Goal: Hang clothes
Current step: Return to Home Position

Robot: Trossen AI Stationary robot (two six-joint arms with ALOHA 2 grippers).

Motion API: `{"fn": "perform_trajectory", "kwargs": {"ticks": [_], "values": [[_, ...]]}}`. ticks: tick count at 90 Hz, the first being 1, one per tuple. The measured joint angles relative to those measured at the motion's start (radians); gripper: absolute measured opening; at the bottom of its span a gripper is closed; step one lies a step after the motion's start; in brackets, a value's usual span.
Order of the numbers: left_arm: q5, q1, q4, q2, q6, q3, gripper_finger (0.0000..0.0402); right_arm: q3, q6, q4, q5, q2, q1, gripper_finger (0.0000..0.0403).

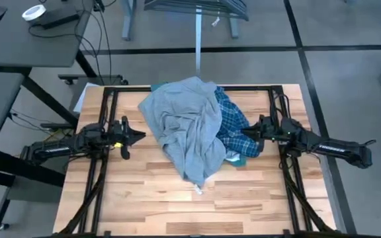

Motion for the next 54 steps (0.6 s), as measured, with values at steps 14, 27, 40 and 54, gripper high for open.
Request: {"fn": "perform_trajectory", "kwargs": {"ticks": [14,27,40,54], "values": [[0.0,0.0,-0.011,0.026,0.0,0.0,0.0023,0.0,0.0,0.0,0.0,0.0,0.0,0.0036],[0.0,0.0,-0.011,0.034,0.0,0.0,0.0023,0.0,0.0,0.0,0.0,0.0,0.0,0.0036],[0.0,0.0,-0.012,0.034,0.0,0.0,0.0023,0.0,0.0,0.0,0.0,0.0,0.0,0.0036],[0.0,0.0,-0.014,0.034,0.0,0.0,0.0023,0.0,0.0,0.0,0.0,0.0,0.0,0.0036]]}}
